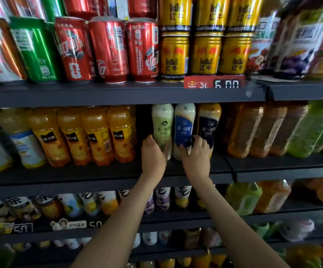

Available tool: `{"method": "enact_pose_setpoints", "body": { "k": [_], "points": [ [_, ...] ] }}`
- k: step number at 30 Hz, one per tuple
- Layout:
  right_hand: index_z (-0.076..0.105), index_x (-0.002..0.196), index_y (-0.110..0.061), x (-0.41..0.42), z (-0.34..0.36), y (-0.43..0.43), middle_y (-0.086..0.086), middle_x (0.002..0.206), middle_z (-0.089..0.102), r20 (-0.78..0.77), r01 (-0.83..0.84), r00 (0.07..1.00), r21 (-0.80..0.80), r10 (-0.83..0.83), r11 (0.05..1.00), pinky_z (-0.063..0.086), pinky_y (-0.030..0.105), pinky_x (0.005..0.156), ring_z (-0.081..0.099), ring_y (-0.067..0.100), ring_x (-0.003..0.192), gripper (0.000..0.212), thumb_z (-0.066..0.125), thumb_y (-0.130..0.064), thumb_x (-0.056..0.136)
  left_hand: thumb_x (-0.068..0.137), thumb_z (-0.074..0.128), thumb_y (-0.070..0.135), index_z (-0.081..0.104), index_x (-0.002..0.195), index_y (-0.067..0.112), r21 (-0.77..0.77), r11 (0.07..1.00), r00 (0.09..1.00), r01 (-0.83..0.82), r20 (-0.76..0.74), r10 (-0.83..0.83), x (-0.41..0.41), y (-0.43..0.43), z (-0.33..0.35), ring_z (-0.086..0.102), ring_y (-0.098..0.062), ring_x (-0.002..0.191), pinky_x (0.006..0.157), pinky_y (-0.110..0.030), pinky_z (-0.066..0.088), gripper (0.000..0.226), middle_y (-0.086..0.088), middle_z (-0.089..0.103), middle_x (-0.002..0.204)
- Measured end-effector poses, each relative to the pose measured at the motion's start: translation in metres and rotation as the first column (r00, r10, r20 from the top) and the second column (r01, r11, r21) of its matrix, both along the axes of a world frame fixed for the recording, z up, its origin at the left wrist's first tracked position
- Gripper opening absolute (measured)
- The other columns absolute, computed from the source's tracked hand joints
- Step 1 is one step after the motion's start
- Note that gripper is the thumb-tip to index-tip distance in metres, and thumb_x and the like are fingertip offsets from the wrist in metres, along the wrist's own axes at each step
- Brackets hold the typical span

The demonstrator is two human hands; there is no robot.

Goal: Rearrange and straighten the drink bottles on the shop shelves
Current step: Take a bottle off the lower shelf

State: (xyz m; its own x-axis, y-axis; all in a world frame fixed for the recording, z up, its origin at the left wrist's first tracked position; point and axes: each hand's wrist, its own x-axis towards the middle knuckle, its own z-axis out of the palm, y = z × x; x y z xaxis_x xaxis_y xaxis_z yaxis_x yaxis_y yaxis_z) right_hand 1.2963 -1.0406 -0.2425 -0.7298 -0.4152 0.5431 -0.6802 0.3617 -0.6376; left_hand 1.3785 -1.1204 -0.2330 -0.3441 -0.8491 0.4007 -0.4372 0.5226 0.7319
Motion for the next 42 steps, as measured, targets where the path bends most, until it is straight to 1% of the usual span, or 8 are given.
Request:
{"method": "enact_pose_setpoints", "body": {
  "k": [5,9,17,22,28,32,35,42],
  "points": [
    [0.042,0.125,0.003,-0.031,-0.003,0.033,0.021,0.116,0.048,0.041,0.071,0.997,-0.187,-0.064,0.98,0.043,0.045,0.09,0.043,0.035,0.109,0.06,0.073,-0.02,0.079,0.084,0.07,0.025,0.021,0.144,0.003,-0.1,0.995,0.997,-0.017,-0.076,0.01,-0.007,0.02,-0.006,0.033,-0.03,0.13,0.1,-0.036,0.039,0.081,-0.019,0.035,0.14],
    [0.037,0.137,-0.005,-0.057,0.006,0.038,0.015,0.131,0.05,0.259,-0.117,0.959,-0.008,0.115,0.993,0.04,0.031,0.09,0.048,0.03,0.12,0.063,0.068,-0.022,0.084,0.077,0.075,0.032,0.013,0.146,0.005,-0.11,0.994,0.998,-0.012,-0.062,0.005,-0.021,0.028,-0.01,0.029,-0.033,0.13,0.103,-0.044,0.038,0.097,-0.021,0.025,0.145],
    [0.039,0.139,-0.01,-0.075,-0.001,0.069,0.009,0.135,0.05,0.151,-0.15,0.979,0.052,0.141,0.987,0.038,0.022,0.09,0.049,0.022,0.123,0.06,0.064,-0.029,0.089,0.077,0.068,0.021,0.023,0.139,0.009,-0.414,0.91,0.986,-0.014,-0.158,-0.056,-0.052,0.076,-0.017,0.026,-0.038,0.131,0.108,-0.05,0.027,0.078,-0.022,0.021,0.144],
    [0.041,0.136,-0.008,-0.123,-0.001,0.129,0.01,0.128,0.052,0.039,0.029,0.999,-0.001,-0.029,1.0,0.042,0.027,0.084,0.051,0.026,0.117,0.052,0.059,-0.028,0.092,0.083,0.062,0.015,0.035,0.131,0.01,-0.494,0.835,0.93,0.242,-0.127,-0.345,-0.104,0.127,-0.013,0.038,-0.03,0.123,0.101,-0.043,0.043,0.054,-0.02,0.042,0.129],
    [0.037,0.134,-0.002,-0.212,0.004,0.206,0.017,0.128,0.045,0.085,0.304,0.952,-0.18,-0.293,0.935,0.026,0.013,0.08,0.038,0.029,0.122,0.05,0.059,-0.016,0.091,0.082,0.07,0.011,0.039,0.13,0.013,-0.451,0.852,0.921,0.267,-0.14,-0.363,-0.187,0.189,-0.017,0.041,-0.026,0.114,0.091,-0.036,0.047,0.058,-0.016,0.046,0.123],
    [0.031,0.139,-0.002,-0.273,0.005,0.234,0.017,0.136,0.04,0.161,0.22,0.965,-0.08,-0.206,0.972,0.036,0.032,0.094,0.035,0.031,0.128,0.061,0.06,-0.024,0.091,0.082,0.069,0.022,0.036,0.137,0.007,-0.426,0.889,0.955,0.168,-0.153,-0.254,-0.25,0.222,-0.017,0.032,-0.032,0.125,0.094,-0.049,0.047,0.065,-0.022,0.036,0.136],
    [0.037,0.136,-0.007,-0.3,0.002,0.235,0.012,0.133,0.045,0.153,0.093,0.984,-0.015,-0.089,0.996,0.04,0.029,0.088,0.044,0.028,0.122,0.06,0.064,-0.032,0.088,0.08,0.068,0.032,0.024,0.144,0.013,-0.439,0.898,0.989,0.02,-0.123,-0.082,-0.282,0.229,-0.013,0.024,-0.04,0.133,0.105,-0.057,0.035,0.08,-0.026,0.022,0.147],
    [0.035,0.139,-0.003,-0.315,-0.001,0.223,0.013,0.135,0.047,0.067,0.022,0.997,0.063,-0.026,0.998,0.042,0.035,0.098,0.043,0.028,0.127,0.062,0.06,-0.033,0.091,0.08,0.064,0.013,0.001,0.151,0.027,-0.713,0.7,0.985,0.036,0.145,0.098,-0.309,0.214,-0.02,0.012,-0.045,0.139,0.109,-0.06,0.01,0.097,-0.022,0.01,0.151]
  ]
}}
